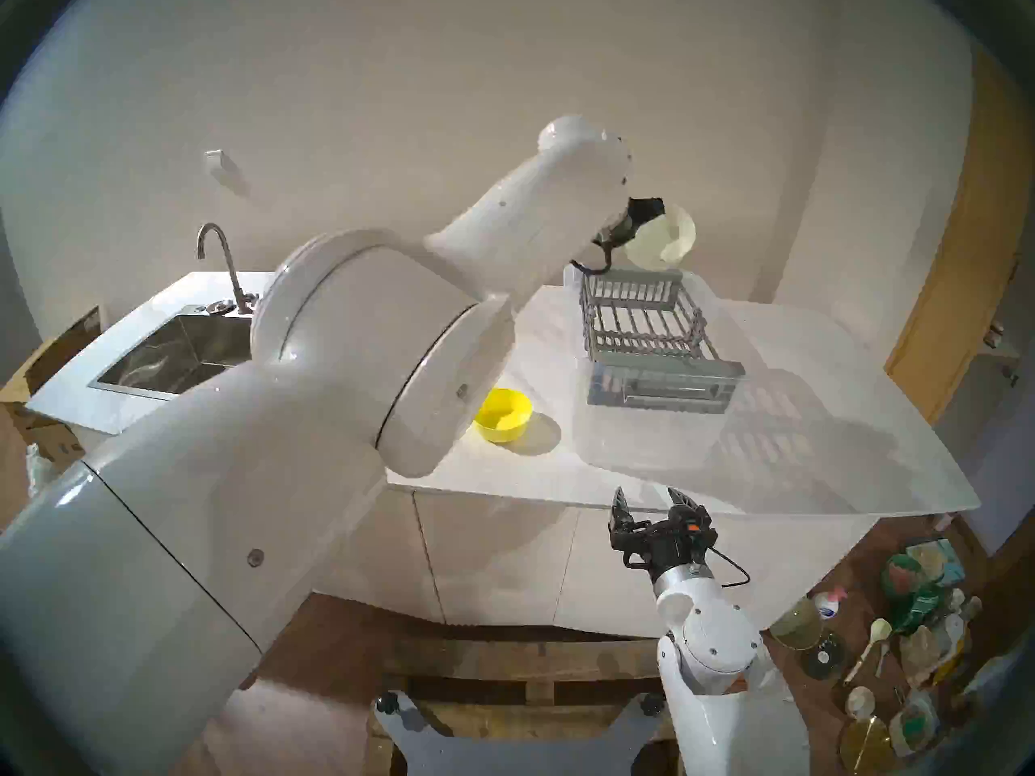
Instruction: Place the plate or bowl neatly into the plate slot of the drying rack
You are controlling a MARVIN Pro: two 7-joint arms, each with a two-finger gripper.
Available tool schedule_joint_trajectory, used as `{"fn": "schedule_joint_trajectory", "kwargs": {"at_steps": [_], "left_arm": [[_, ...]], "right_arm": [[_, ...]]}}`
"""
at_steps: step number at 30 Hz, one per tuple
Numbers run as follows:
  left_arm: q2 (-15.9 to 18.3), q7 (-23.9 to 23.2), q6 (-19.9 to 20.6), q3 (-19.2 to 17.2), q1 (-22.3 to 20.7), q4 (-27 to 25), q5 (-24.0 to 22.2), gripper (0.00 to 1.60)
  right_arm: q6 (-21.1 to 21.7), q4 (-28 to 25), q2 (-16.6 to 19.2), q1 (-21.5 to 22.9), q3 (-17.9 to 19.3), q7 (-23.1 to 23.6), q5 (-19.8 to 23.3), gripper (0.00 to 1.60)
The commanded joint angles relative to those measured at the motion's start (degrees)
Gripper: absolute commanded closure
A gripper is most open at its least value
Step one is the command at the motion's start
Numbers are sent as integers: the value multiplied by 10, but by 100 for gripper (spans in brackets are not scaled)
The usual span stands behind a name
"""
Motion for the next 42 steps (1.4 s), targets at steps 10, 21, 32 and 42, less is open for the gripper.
{"fn": "schedule_joint_trajectory", "kwargs": {"at_steps": [10,21,32,42], "left_arm": [[-43,-8,-3,10,-8,59,6,160],[-44,-6,-9,27,3,58,19,160],[-44,-7,-12,32,6,54,21,0],[-22,-34,-9,28,-35,28,19,0]], "right_arm": [[-3,-15,0,3,0,0,0,0],[-3,-15,0,3,0,0,0,0],[-3,-14,0,3,0,0,0,0],[-4,-13,0,4,0,0,0,0]]}}
